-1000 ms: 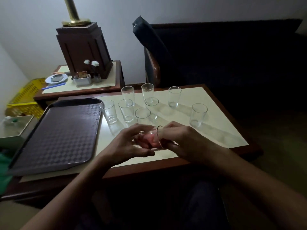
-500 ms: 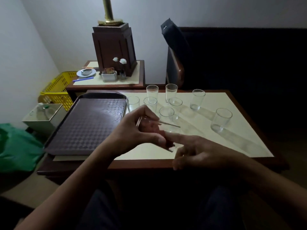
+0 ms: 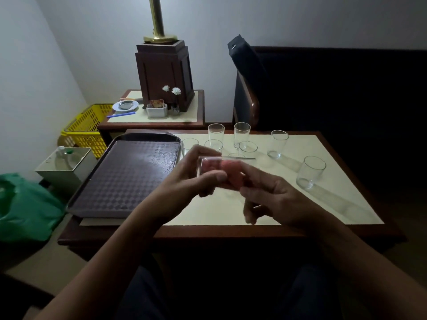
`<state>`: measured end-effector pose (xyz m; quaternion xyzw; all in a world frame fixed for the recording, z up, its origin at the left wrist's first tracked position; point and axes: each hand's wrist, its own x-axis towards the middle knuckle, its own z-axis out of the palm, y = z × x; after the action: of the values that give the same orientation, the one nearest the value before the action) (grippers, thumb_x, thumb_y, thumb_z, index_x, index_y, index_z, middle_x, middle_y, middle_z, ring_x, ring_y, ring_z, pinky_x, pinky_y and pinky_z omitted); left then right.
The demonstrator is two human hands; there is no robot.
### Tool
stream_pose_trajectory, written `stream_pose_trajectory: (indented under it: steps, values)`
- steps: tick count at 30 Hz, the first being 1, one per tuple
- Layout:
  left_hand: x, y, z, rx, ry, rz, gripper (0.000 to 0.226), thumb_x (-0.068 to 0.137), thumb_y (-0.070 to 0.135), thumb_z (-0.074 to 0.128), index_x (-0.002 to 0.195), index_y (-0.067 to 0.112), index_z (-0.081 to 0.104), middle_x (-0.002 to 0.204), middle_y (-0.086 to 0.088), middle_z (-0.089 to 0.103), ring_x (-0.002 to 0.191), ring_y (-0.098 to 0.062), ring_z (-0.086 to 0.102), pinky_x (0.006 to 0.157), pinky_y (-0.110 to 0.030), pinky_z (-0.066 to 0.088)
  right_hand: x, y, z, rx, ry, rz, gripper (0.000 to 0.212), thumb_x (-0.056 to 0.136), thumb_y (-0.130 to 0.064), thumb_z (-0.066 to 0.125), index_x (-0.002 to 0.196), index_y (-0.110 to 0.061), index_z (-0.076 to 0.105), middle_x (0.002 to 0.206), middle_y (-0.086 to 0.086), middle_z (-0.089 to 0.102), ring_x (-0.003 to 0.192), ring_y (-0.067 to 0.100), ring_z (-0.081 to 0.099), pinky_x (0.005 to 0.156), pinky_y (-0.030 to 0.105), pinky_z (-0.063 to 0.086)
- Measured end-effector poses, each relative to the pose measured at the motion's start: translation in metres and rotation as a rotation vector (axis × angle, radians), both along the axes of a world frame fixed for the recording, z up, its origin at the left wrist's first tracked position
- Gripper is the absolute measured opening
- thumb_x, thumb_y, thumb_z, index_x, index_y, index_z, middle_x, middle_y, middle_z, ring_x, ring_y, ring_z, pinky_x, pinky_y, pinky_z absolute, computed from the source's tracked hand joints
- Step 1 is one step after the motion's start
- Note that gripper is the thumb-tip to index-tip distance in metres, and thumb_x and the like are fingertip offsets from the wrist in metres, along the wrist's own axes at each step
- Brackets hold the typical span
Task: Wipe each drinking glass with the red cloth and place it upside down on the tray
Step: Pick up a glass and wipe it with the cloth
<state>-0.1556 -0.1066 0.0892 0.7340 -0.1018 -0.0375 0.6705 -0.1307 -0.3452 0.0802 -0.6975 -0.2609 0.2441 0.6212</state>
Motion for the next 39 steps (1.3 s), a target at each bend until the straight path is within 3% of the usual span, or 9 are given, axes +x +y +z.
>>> stream_pose_trajectory:
  steps: [3,8,11,15,20,26,31,35,39]
  values:
    - [-0.004,0.002,-0.001,-0.020,-0.086,-0.006,0.053,0.082,0.009,0.076,0.131,0.014,0.056,0.112,-0.014,0.066,0.095,-0.023,0.068,0.086,-0.038,0.059,0.005,-0.001,0.006,0.019,0.063,-0.065,0.045,0.098,-0.033,0.059,0.142,-0.042,0.062,0.129,0.007,0.072,0.072,0.024,0.071,0.068,0.033,0.059]
    - [0.002,-0.005,0.007,-0.159,0.309,-0.028,0.065,0.096,0.058,0.053,0.139,0.009,0.052,0.113,-0.017,0.068,0.065,-0.019,0.059,0.055,-0.026,0.047,0.003,0.006,-0.003,-0.108,-0.283,-0.075,0.048,0.107,-0.004,0.056,0.148,-0.029,0.061,0.156,-0.016,0.052,0.116,0.021,0.072,0.094,0.041,0.062]
    - [0.003,0.001,0.002,-0.121,0.121,0.051,0.042,0.098,0.027,0.062,0.132,0.004,0.052,0.102,-0.023,0.062,0.074,-0.021,0.063,0.065,-0.029,0.052,0.001,0.008,-0.003,-0.043,-0.116,-0.073,0.050,0.106,-0.010,0.060,0.145,-0.041,0.061,0.142,-0.001,0.063,0.091,0.025,0.077,0.079,0.039,0.064]
    - [-0.006,0.001,-0.004,-0.087,-0.044,0.021,0.055,0.086,0.007,0.071,0.138,0.010,0.054,0.115,-0.011,0.068,0.093,-0.020,0.069,0.081,-0.029,0.058,0.000,0.004,-0.003,0.034,0.022,-0.098,0.048,0.104,-0.017,0.060,0.147,-0.037,0.059,0.113,0.003,0.076,0.073,0.024,0.071,0.070,0.036,0.060]
    - [-0.006,-0.008,-0.002,-0.201,0.314,-0.001,0.058,0.103,0.052,0.048,0.142,0.009,0.050,0.119,-0.023,0.061,0.068,-0.024,0.063,0.058,-0.028,0.051,-0.006,0.006,-0.015,-0.063,-0.234,-0.129,0.051,0.105,0.001,0.057,0.138,-0.037,0.066,0.148,-0.019,0.060,0.118,0.019,0.072,0.096,0.041,0.063]
    - [-0.010,-0.003,-0.006,-0.177,0.036,-0.009,0.049,0.094,0.003,0.066,0.139,0.009,0.048,0.123,-0.019,0.058,0.096,-0.027,0.066,0.083,-0.031,0.058,-0.006,0.000,-0.005,-0.001,-0.025,-0.128,0.047,0.108,-0.010,0.054,0.144,-0.040,0.056,0.077,-0.012,0.076,0.062,0.019,0.069,0.062,0.031,0.057]
    - [-0.010,-0.007,0.005,-0.179,0.350,-0.017,0.067,0.096,0.062,0.056,0.142,0.013,0.050,0.116,-0.027,0.057,0.067,-0.022,0.060,0.060,-0.029,0.049,-0.011,0.000,-0.010,-0.020,-0.177,-0.152,0.045,0.106,-0.003,0.060,0.146,-0.022,0.064,0.130,-0.004,0.074,0.105,0.027,0.077,0.086,0.041,0.063]
    - [-0.011,-0.003,-0.003,-0.101,0.052,0.032,0.042,0.092,0.025,0.074,0.128,0.007,0.059,0.100,-0.009,0.063,0.075,-0.014,0.060,0.067,-0.024,0.049,-0.016,0.002,-0.008,0.006,-0.020,-0.123,0.049,0.105,-0.015,0.061,0.149,-0.035,0.058,0.119,-0.001,0.075,0.081,0.031,0.078,0.071,0.038,0.062]
    - [-0.017,-0.005,-0.007,-0.040,-0.071,0.040,0.053,0.092,0.008,0.069,0.142,0.020,0.056,0.122,0.003,0.070,0.101,-0.014,0.071,0.082,-0.024,0.056,-0.015,0.001,-0.006,0.014,0.007,-0.191,0.044,0.105,-0.022,0.060,0.146,-0.038,0.059,0.091,0.004,0.080,0.067,0.028,0.072,0.064,0.036,0.059]
